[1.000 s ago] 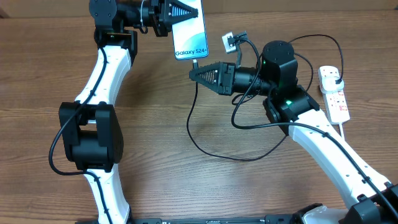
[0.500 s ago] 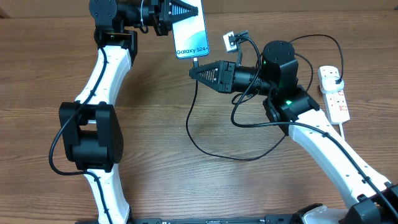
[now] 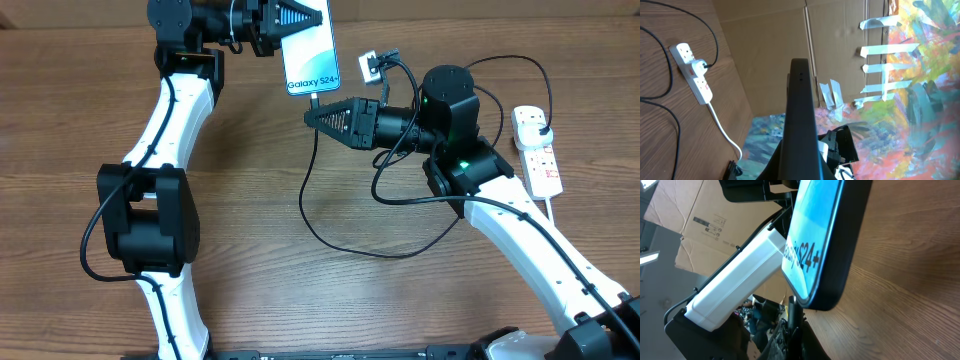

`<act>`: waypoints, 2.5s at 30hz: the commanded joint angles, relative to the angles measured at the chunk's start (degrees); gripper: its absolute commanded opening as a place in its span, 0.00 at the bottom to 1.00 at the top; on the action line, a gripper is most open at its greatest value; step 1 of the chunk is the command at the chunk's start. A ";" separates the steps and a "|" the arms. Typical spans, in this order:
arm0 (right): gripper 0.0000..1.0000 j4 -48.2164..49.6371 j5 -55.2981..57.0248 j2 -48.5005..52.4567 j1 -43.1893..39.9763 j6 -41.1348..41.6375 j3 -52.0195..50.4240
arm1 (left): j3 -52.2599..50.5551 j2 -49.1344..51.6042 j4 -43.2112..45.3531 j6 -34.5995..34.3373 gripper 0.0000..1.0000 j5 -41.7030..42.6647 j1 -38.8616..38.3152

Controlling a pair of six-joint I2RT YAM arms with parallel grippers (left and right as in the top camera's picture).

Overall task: Plug charger to phone and switch on socket
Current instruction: 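Push the USB-C plug into the phone's bottom port with the right gripper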

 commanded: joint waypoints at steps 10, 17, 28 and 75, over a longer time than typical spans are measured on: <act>0.04 1.68 0.66 -0.83 -0.26 0.28 -0.24 | 1.03 -0.70 0.31 1.11 0.04 -0.68 -0.39; 0.04 1.64 1.46 -0.83 -0.26 0.52 -0.24 | 1.03 -0.70 0.31 1.11 0.04 -0.50 -0.39; 0.04 -0.96 1.40 -0.83 -1.46 0.50 -0.24 | 1.03 -0.70 0.28 1.07 0.04 -0.55 -0.39; 0.04 1.62 -4.20 -0.83 -2.38 1.11 -0.24 | 1.03 -0.70 0.28 1.09 0.04 -3.54 -1.16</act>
